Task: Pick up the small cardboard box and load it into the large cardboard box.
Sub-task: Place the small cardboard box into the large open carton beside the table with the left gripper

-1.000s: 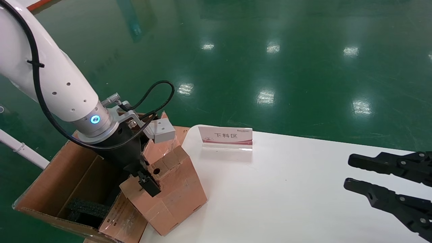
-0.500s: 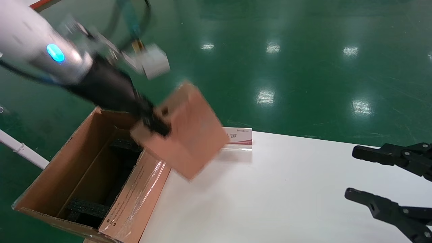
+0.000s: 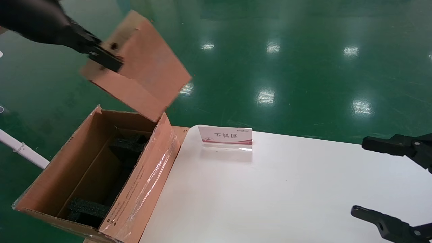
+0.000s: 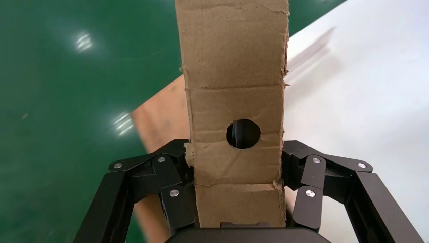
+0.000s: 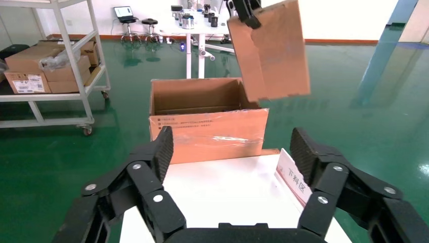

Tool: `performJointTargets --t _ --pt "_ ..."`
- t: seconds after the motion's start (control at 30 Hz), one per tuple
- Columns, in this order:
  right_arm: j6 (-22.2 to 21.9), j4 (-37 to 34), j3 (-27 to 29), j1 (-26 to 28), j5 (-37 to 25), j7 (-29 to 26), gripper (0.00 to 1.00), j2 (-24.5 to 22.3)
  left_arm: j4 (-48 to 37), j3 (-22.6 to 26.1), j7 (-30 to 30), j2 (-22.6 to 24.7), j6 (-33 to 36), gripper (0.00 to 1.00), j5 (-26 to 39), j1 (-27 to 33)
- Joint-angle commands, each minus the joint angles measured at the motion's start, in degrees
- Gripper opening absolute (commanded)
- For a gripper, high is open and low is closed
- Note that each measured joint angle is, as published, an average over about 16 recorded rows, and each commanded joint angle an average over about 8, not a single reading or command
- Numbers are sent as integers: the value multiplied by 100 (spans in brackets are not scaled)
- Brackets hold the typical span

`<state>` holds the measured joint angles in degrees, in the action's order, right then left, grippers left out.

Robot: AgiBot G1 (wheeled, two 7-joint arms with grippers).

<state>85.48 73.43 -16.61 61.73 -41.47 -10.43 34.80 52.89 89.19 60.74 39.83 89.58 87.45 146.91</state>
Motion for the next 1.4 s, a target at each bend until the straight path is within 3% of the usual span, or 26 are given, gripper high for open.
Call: performJointTargets --t 0.03,0.43,0.8,1.4 --pt "0 0 -1 0 0 0 100 0 -233 39 -160 11 87 0 134 134" --pt "-2 0 -5 1 3 3 100 -2 -876 1452 -452 1 198 0 208 368" --pt "-4 0 -9 2 6 4 100 -4 -791 2686 17 -46 146 0 -266 356" --pt "-6 0 -15 3 10 8 100 -6 -213 3364 998 -206 -144 0 -445 -27"
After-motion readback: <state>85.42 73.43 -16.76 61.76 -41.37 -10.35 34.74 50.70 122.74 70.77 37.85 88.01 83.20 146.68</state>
